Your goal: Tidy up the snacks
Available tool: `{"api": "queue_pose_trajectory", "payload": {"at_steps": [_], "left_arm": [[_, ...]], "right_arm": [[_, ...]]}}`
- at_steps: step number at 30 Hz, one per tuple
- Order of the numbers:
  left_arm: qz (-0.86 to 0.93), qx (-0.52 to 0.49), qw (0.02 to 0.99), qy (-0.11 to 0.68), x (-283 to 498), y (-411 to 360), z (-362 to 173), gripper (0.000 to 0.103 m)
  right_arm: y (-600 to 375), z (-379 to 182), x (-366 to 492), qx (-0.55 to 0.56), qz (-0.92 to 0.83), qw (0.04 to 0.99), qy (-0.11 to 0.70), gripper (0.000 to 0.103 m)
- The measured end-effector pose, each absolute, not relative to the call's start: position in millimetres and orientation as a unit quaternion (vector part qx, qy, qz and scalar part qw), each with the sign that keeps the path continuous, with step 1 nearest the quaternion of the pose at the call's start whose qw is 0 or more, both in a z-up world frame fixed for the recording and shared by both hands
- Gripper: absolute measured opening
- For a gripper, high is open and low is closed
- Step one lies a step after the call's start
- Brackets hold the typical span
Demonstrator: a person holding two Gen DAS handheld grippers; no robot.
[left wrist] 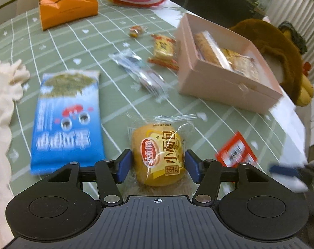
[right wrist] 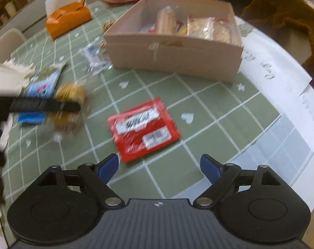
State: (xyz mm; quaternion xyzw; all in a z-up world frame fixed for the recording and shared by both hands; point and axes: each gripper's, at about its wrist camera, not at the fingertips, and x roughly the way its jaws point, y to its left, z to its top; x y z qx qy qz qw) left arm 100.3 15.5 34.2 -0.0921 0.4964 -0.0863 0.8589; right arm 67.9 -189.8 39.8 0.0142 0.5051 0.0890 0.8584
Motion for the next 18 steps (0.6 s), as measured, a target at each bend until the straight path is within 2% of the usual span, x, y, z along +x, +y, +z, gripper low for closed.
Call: {"api": "queue_pose_trajectory", "payload": {"at_steps": [4, 6, 8, 11, 12, 14, 18], "left_arm": [[-0.103, -0.103, 0.856, 0.495, 73, 17, 34, 0.062], [-0.106, -0.115, 0.853, 0.498, 65, 21, 34, 0.062], [-0.111, -0.126, 0.849, 0.501, 59, 24, 33, 0.062], [-0.117, -0.125, 0.847, 0.503, 55, 23, 33, 0.062], [-0.119, -0.124, 0.846, 0.504, 55, 22, 33, 0.062], [-0.122, -0.122, 0.845, 0.506, 54, 19, 34, 0.062], [-0.121, -0.11, 0.845, 0.508, 53, 15, 34, 0.062]], "right_arm": [[-175, 35, 83, -0.01, 0.103, 0.861, 0.497, 0.087], [-163, 33, 84, -0.039, 0.111, 0.862, 0.493, 0.082], [-153, 35, 79, -0.062, 0.135, 0.858, 0.491, 0.071], [-146, 38, 65, -0.081, 0.184, 0.842, 0.501, 0.071], [-145, 37, 59, -0.091, 0.191, 0.838, 0.503, 0.073], [-146, 35, 47, -0.116, 0.203, 0.83, 0.506, 0.085], [-169, 33, 31, -0.161, 0.182, 0.839, 0.487, 0.099]]}}
